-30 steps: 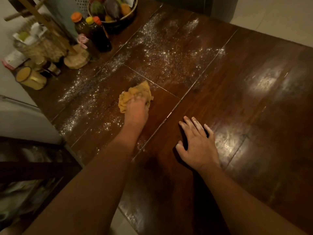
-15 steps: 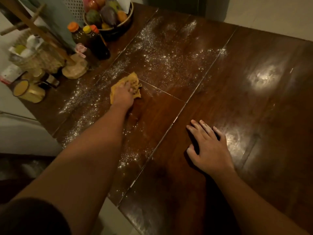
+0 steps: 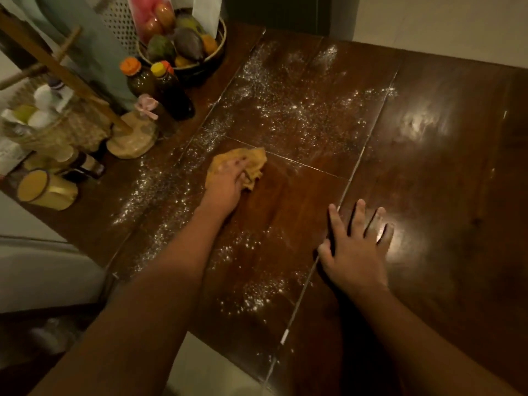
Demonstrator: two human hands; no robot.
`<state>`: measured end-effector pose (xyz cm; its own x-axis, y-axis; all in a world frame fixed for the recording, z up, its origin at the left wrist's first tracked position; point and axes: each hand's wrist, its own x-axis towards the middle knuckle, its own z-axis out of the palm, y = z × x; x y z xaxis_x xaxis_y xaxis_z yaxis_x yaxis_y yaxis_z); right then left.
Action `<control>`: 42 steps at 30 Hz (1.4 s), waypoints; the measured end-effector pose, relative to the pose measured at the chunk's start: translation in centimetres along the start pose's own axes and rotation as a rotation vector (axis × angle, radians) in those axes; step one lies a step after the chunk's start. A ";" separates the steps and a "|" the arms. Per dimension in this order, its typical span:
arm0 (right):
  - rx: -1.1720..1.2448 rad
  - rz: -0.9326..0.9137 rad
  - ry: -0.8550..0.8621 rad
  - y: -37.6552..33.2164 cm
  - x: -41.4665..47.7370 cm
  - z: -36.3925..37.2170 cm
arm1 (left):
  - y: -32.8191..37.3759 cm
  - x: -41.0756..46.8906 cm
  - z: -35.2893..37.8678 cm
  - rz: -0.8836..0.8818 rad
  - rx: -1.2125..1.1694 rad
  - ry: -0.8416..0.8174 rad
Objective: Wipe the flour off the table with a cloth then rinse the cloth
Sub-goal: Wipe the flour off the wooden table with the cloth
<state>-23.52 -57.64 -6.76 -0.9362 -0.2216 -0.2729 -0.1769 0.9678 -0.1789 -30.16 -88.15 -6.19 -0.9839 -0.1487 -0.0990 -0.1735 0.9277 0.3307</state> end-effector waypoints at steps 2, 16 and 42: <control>-0.007 -0.040 0.007 -2.5 0.8 0.6 | -1.6 3.4 -1.1 -0.114 0.030 0.037; 0.025 -0.038 0.003 -3.0 1.7 0.4 | -3.4 3.0 -1.0 0.025 0.018 0.129; 0.040 0.021 0.046 -3.3 1.8 0.3 | -5.2 14.1 -2.0 -0.203 0.017 0.171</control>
<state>-24.54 -61.31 -6.89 -0.9526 -0.1949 -0.2335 -0.1458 0.9664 -0.2118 -43.20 -95.73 -7.46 -0.9223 -0.3865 -0.0015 -0.3686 0.8784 0.3044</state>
